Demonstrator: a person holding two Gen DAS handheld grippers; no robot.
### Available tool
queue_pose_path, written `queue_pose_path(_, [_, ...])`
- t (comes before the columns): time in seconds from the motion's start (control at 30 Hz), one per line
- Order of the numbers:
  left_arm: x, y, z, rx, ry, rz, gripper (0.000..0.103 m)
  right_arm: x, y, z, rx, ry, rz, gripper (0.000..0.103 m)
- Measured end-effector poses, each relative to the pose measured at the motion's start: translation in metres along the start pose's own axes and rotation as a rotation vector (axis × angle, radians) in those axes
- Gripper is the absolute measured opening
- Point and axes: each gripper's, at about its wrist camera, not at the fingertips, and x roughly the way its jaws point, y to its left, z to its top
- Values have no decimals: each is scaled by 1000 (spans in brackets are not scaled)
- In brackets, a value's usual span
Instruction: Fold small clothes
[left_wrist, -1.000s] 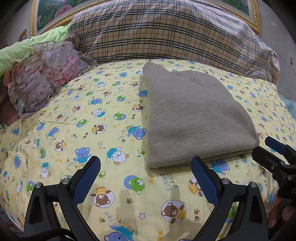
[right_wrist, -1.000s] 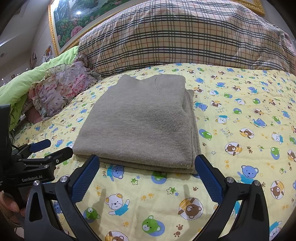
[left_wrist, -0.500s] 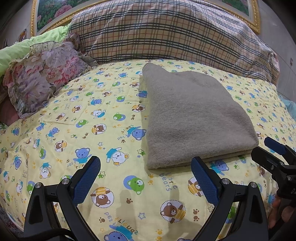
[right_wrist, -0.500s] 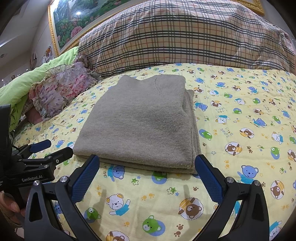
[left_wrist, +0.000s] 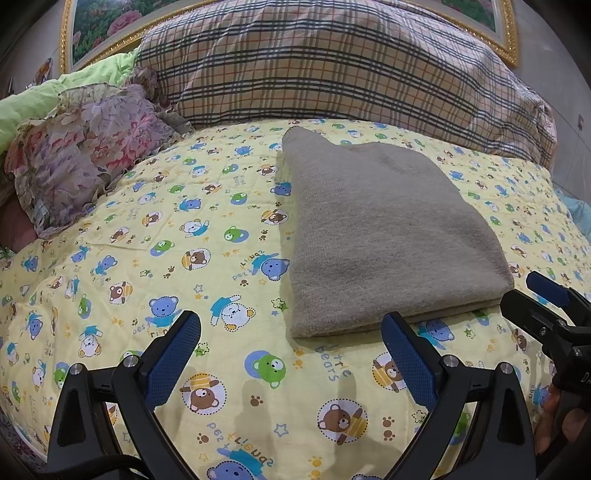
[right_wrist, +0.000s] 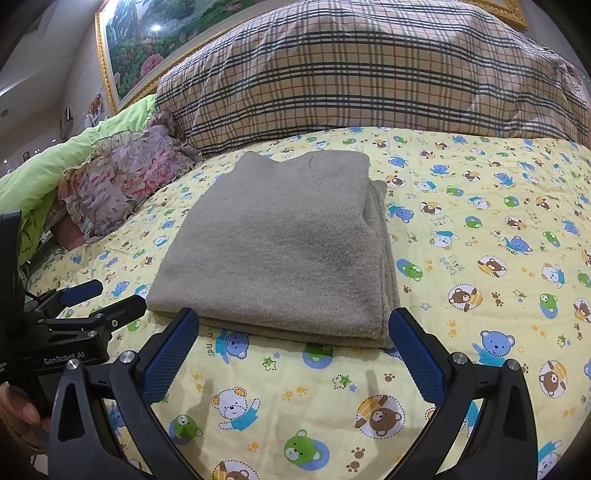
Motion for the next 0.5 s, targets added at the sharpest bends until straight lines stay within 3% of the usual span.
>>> queue_pose_path(0.5, [-1,-1,3,8,-5,-8,99,-2,-1,3,5,-4,2,103])
